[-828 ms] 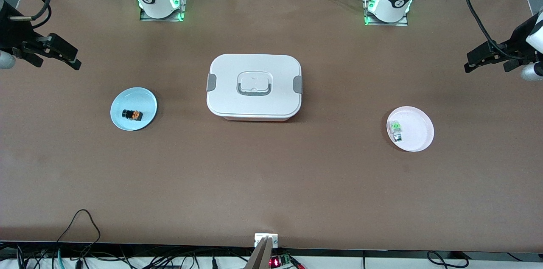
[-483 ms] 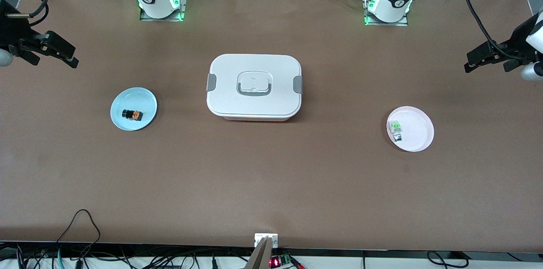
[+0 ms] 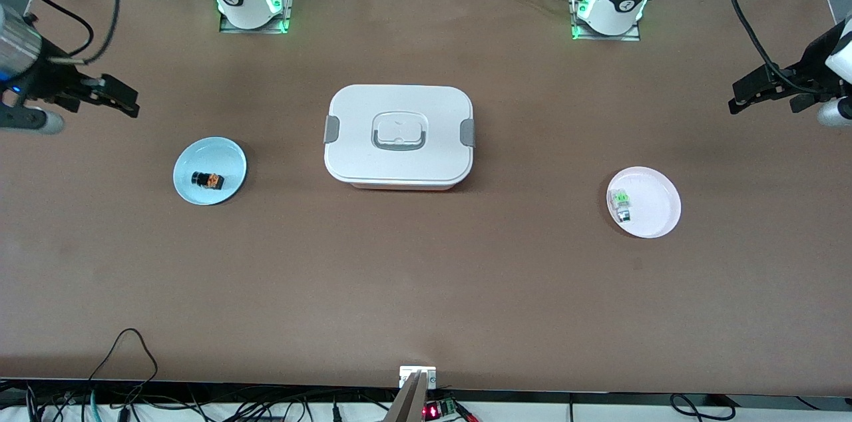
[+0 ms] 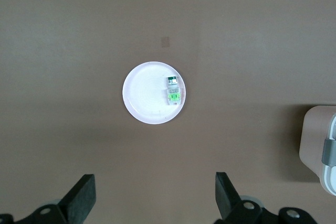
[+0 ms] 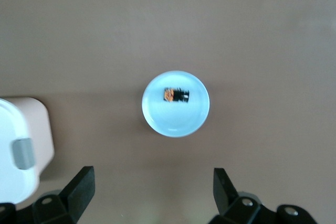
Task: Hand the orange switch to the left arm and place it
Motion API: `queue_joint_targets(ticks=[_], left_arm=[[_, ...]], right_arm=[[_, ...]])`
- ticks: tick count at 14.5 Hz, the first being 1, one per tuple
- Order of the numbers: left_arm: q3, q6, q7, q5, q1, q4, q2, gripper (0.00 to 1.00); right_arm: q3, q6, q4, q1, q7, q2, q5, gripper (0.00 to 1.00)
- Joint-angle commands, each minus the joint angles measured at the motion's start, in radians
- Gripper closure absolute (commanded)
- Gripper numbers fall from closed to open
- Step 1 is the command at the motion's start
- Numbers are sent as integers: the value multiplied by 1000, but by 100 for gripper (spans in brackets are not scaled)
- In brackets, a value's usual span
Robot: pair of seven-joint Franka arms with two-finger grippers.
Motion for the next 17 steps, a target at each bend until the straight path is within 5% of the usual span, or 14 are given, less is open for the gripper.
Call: queue_joint_targets(ticks=[1, 4, 10, 17], left_arm=[[-1, -3, 4, -16, 2, 12, -6, 0], [-1, -3, 4, -16, 0, 12, -4, 0], [1, -3, 4, -18, 2, 12, -4, 0], [1, -3, 4, -16, 0, 12, -3, 0]], right_arm=[[-1, 26, -27, -4, -19, 97, -21, 0], [-4, 121, -84, -15, -18, 162, -41, 0], [-19, 537, -368, -58, -27, 210, -52, 0], [-22, 647, -379, -64, -43, 342, -43, 0]])
